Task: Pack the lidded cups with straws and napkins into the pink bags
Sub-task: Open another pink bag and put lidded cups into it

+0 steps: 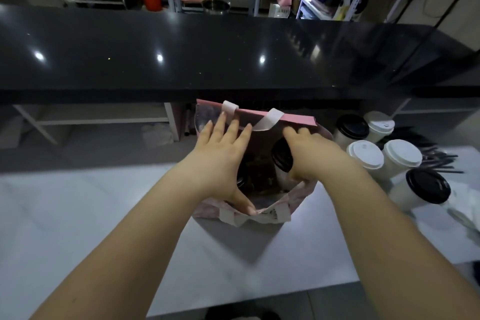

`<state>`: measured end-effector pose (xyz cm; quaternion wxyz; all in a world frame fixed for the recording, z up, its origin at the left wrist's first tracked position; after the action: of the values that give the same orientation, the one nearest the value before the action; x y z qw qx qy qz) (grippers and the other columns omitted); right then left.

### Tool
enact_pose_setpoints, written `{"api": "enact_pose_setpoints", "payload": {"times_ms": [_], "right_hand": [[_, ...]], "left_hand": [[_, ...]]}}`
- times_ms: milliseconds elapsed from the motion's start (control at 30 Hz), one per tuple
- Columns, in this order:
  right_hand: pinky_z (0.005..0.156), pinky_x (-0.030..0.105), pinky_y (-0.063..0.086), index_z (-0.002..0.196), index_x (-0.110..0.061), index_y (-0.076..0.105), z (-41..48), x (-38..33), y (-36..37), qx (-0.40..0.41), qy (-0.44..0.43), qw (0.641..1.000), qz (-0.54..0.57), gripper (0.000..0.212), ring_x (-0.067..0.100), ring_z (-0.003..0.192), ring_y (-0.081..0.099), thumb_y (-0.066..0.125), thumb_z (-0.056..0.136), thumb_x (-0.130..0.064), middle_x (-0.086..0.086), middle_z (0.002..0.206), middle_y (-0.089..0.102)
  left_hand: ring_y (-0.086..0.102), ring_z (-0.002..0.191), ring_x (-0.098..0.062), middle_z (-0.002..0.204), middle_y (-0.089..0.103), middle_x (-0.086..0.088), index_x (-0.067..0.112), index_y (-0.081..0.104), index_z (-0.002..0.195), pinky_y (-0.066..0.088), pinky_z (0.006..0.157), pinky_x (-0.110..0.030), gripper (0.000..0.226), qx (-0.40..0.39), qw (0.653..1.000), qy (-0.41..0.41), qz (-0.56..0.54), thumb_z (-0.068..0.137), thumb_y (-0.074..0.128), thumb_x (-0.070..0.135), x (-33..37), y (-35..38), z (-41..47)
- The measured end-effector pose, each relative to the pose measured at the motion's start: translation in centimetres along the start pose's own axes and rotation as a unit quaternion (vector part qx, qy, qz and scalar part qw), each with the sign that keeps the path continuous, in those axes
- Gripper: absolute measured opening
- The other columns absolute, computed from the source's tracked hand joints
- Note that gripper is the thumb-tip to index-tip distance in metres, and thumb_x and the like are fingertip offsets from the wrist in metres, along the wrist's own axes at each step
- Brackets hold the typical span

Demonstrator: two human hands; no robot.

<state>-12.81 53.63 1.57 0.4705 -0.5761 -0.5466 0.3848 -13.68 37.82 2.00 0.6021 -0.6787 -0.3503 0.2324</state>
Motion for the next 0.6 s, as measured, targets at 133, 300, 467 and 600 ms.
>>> {"api": "enact_pose_setpoints", "payload": {"times_ms": [133,300,467,600], "right_hand": [[0.073,0.039,0.04,0.136,-0.018,0.028,1.9,-2.0,0.5,-0.001,-0.005,1.0,0.008,0.078,0.034,0.112,0.047,0.075,0.075,-0.029,0.013,0.125,0.043],[0.08,0.037,0.048,0.148,-0.027,0.016,2.3,-3.3,2.2,-0.027,-0.024,0.997,0.075,0.095,0.034,0.112,0.053,0.077,0.074,-0.024,0.012,0.138,0.041],[0.088,0.043,0.049,0.146,-0.026,0.015,1.1,-3.5,4.0,-0.051,-0.037,0.995,0.074,0.095,0.038,0.115,0.05,0.077,0.074,-0.025,0.016,0.14,0.036],[0.089,0.044,0.047,0.144,-0.024,0.017,0.8,-3.1,4.1,-0.037,-0.022,0.996,0.073,0.094,0.04,0.116,0.049,0.078,0.073,-0.028,0.016,0.138,0.035]], "left_hand": [[-0.036,0.141,-0.029,0.16,-0.025,-0.008,0.021,-0.021,0.152,-0.02,0.115,-0.046,0.153,0.008,1.0,0.011,0.008,0.046,0.072,0.083,0.7,0.0,-0.4],[-0.033,0.142,-0.03,0.161,-0.021,-0.008,0.021,-0.017,0.153,-0.019,0.115,-0.047,0.15,0.029,0.999,0.019,0.006,0.048,0.069,0.084,0.4,-0.1,-0.7],[-0.032,0.142,-0.031,0.161,-0.019,-0.009,0.022,-0.016,0.153,-0.013,0.118,-0.054,0.148,0.043,0.999,0.007,0.01,0.048,0.066,0.087,-0.4,-0.1,-1.1],[-0.034,0.141,-0.03,0.161,-0.022,-0.008,0.024,-0.017,0.152,-0.014,0.117,-0.054,0.148,0.047,0.999,0.007,0.003,0.048,0.066,0.087,-0.5,-0.2,-1.3]]}}
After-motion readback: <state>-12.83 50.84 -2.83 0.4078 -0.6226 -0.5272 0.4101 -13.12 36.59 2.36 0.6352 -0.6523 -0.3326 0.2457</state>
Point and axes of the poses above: each hand's wrist, its own z-axis towards the middle knuckle, its own y-axis out of the palm, x = y × z, the point moved 9 cm from there along z, towards the middle knuckle
